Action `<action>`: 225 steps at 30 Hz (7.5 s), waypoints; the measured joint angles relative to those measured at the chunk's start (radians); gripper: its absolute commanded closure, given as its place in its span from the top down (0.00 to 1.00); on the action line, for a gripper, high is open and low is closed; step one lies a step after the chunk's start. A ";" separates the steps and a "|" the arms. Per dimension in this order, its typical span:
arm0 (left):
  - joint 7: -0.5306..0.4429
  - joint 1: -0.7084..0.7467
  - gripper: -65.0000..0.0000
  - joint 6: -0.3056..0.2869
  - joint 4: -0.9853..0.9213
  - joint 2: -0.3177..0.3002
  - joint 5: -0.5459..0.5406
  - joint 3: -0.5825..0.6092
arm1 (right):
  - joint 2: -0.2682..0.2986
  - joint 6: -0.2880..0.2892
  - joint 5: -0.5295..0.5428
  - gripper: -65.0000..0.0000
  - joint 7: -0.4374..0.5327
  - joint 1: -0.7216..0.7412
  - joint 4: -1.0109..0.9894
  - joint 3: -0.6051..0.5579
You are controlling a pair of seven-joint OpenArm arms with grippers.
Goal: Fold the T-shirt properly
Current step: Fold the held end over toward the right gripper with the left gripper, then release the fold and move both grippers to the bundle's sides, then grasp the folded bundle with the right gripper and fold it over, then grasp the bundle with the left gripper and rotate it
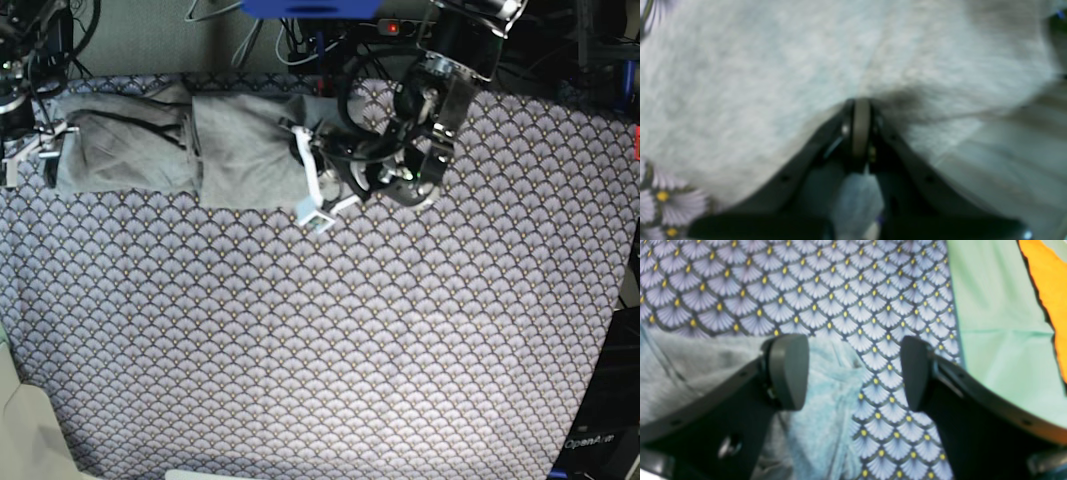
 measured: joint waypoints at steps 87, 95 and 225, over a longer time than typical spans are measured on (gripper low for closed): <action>0.012 0.119 0.00 -0.007 0.241 -0.116 0.120 -0.248 | 0.233 -0.008 0.767 0.00 -0.469 -0.010 -0.369 -0.216; 0.010 0.145 0.00 -0.007 0.249 -0.153 0.117 -0.249 | 0.196 -0.012 0.755 0.00 -0.537 -0.046 -0.092 -0.231; -0.103 0.364 0.00 -0.351 0.413 -0.335 0.576 0.016 | 0.379 -0.011 0.662 0.02 -0.643 0.153 0.059 -0.641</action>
